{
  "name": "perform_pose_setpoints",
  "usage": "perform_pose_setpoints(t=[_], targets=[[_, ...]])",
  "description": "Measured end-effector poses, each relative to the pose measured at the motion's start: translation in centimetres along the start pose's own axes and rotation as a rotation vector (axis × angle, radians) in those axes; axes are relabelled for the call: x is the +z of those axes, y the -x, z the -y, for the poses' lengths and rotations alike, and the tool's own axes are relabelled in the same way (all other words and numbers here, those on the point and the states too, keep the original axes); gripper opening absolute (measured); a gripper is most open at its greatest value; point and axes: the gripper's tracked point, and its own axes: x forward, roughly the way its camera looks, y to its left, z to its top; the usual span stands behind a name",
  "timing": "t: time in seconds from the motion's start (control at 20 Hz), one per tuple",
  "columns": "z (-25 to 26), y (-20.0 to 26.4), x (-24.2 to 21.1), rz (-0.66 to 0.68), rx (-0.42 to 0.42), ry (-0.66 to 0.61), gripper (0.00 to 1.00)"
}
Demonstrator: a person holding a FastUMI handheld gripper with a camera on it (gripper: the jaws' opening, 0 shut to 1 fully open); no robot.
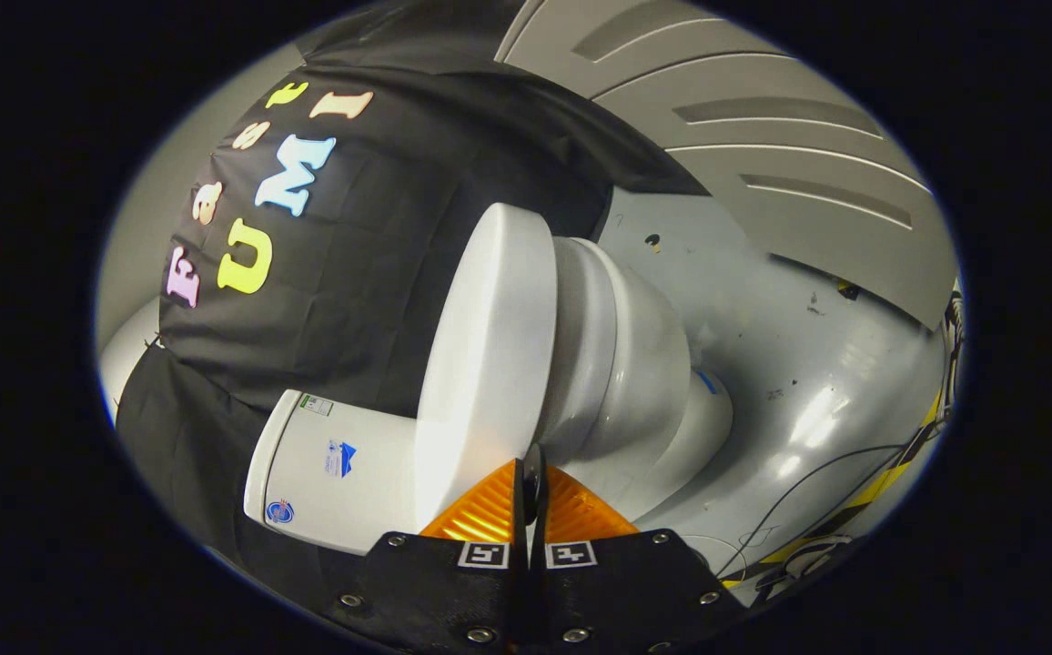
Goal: Open the toilet lid.
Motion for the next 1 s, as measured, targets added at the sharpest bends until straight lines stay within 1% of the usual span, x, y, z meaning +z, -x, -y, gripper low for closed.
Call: perform_pose_setpoints(t=[0.3, 0.55, 0.65, 0.75, 1.0], targets=[[-1.2, 0.6, 0.2, -0.004, -0.043, 0.104, 0.0], [-3.3, 1.4, 0.7, 0.012, -0.083, 0.154, 0.0], [-3.9, 1.6, 0.8, 0.002, -0.113, 0.208, 0.0], [-4.7, 1.9, 1.0, -0.014, -0.135, 0.288, 0.0], [-7.6, 2.9, 1.6, -0.008, -0.17, 0.439, 0.01]])
